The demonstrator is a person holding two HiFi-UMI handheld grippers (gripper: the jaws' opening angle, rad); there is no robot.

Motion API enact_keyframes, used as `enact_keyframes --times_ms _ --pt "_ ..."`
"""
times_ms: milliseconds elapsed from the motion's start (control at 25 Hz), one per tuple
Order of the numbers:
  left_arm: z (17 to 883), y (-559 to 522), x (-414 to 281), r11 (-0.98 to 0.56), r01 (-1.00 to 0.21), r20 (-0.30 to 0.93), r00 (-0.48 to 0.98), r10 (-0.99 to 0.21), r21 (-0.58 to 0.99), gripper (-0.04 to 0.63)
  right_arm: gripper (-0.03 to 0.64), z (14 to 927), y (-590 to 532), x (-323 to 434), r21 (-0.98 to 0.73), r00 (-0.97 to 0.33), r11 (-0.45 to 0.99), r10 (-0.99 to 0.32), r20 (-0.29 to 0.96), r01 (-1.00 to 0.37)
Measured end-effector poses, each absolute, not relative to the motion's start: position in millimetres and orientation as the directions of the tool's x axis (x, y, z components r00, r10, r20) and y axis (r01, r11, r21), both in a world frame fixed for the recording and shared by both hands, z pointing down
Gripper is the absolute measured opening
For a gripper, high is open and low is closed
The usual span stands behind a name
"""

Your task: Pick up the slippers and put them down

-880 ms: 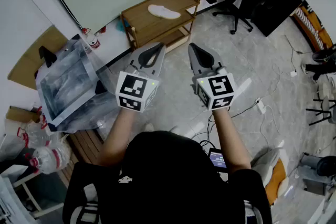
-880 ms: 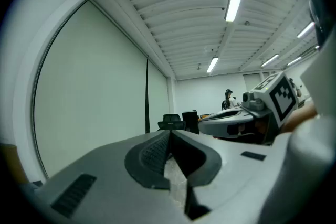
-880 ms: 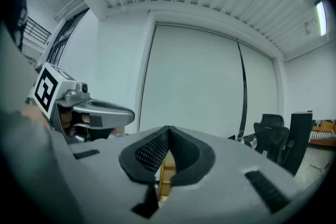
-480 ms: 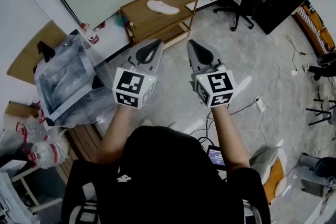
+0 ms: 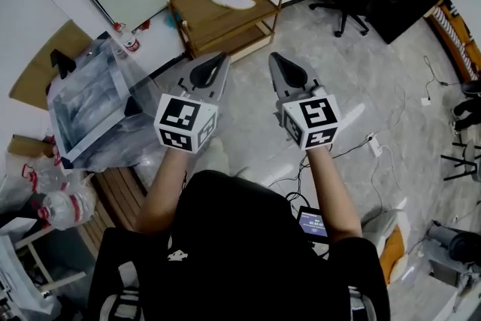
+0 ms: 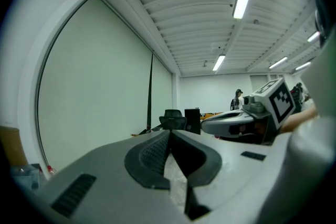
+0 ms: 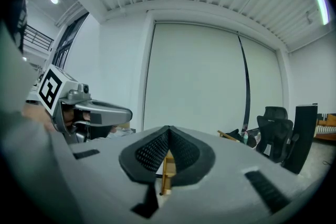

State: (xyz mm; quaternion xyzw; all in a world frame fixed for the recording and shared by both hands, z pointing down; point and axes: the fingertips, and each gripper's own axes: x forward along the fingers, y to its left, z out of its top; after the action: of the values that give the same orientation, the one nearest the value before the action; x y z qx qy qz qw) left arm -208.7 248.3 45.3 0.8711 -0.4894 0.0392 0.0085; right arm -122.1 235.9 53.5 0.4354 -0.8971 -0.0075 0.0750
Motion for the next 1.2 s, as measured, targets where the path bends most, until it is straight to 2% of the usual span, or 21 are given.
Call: enact_keyframes --times_ms 120,560,1200 --pt "52 240 -206 -0.500 -0.864 0.092 0.494 -0.864 -0.062 0.008 -0.017 58 225 -116 0.065 -0.611 0.622 -0.780 0.131 -0.780" --pt "66 176 -210 -0.495 -0.869 0.114 0.492 -0.863 -0.001 0.008 -0.017 65 163 -127 0.080 -0.631 0.643 -0.764 0.135 -0.762" --pt "67 1 -255 -0.509 -0.861 0.124 0.506 -0.853 0.017 0.008 -0.017 66 -10 -165 0.084 -0.603 0.624 -0.776 0.184 -0.777"
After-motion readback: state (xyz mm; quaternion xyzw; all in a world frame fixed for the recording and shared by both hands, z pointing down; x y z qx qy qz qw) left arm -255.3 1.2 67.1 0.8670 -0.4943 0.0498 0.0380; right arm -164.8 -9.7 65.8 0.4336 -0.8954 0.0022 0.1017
